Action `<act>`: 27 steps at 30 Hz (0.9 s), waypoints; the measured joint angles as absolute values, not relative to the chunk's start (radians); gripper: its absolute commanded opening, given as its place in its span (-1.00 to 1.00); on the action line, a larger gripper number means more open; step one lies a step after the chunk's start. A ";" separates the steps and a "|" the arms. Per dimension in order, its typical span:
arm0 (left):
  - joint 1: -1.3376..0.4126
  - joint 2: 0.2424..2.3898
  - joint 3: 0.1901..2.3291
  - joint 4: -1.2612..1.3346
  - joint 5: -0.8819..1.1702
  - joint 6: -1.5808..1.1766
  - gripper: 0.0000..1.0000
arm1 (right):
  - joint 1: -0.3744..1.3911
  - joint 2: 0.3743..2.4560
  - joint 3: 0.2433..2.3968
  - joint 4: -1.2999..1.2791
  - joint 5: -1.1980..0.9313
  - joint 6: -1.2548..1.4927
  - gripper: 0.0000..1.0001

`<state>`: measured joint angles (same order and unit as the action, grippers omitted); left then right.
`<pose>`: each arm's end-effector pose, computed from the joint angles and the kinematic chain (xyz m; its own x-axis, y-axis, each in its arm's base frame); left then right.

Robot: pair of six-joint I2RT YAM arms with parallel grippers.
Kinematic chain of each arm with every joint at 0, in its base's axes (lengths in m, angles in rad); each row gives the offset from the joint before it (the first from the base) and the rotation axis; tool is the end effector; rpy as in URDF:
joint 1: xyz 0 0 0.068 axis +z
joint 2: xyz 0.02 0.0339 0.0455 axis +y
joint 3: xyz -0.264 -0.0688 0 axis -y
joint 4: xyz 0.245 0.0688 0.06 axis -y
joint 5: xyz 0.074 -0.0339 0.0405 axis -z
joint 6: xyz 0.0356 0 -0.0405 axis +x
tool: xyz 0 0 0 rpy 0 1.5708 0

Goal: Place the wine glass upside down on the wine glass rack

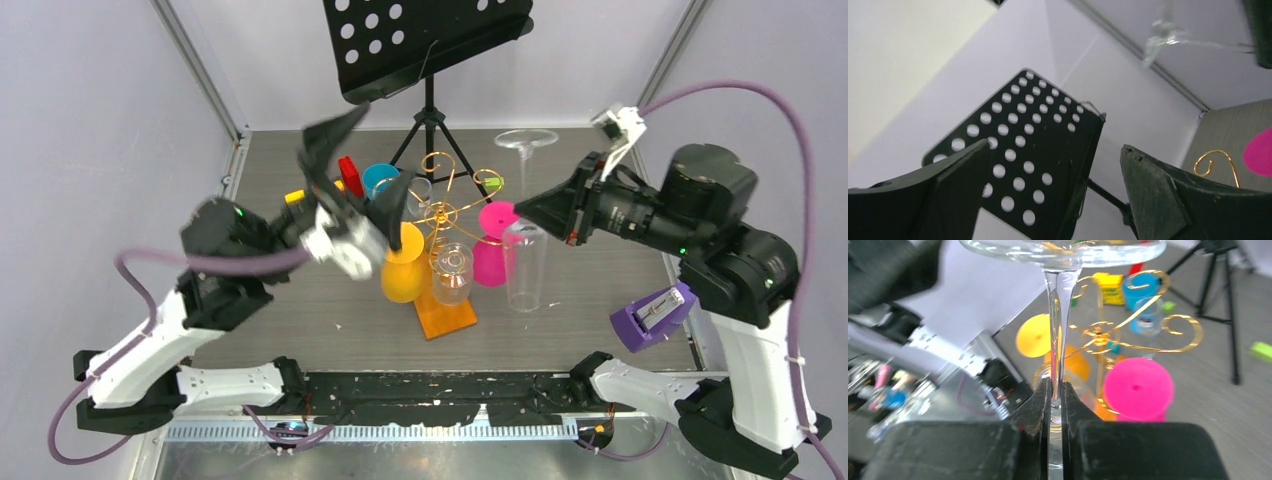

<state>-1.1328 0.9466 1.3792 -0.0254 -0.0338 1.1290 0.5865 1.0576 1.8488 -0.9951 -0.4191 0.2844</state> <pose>0.0705 -0.1476 0.5283 0.8781 0.2552 -0.4047 0.2295 0.5175 0.8243 0.0955 0.0808 0.5383 -0.3969 0.0440 -0.9168 -0.7565 0.5500 0.3539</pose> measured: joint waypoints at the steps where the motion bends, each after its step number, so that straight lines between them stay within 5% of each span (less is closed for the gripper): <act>1: -1.116 0.989 1.484 -0.089 -0.078 1.032 0.99 | 0.581 1.050 1.862 -1.005 -0.373 0.273 -0.90; 8: -0.902 1.113 1.810 -0.480 -0.070 0.504 0.88 | 0.560 1.021 1.885 -1.063 -0.129 0.211 -0.90; 18: -0.612 1.221 1.724 -0.643 0.514 0.139 0.64 | 0.487 1.015 1.779 -1.085 0.012 0.179 -0.90; 27: -0.567 1.308 1.707 -0.618 0.750 0.090 0.47 | 0.427 0.992 1.686 -1.083 0.013 0.159 -0.90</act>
<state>-0.5667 1.3075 1.7069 -0.6182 0.7498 0.0902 0.4271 0.9916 1.6863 -1.0828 0.0128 0.1593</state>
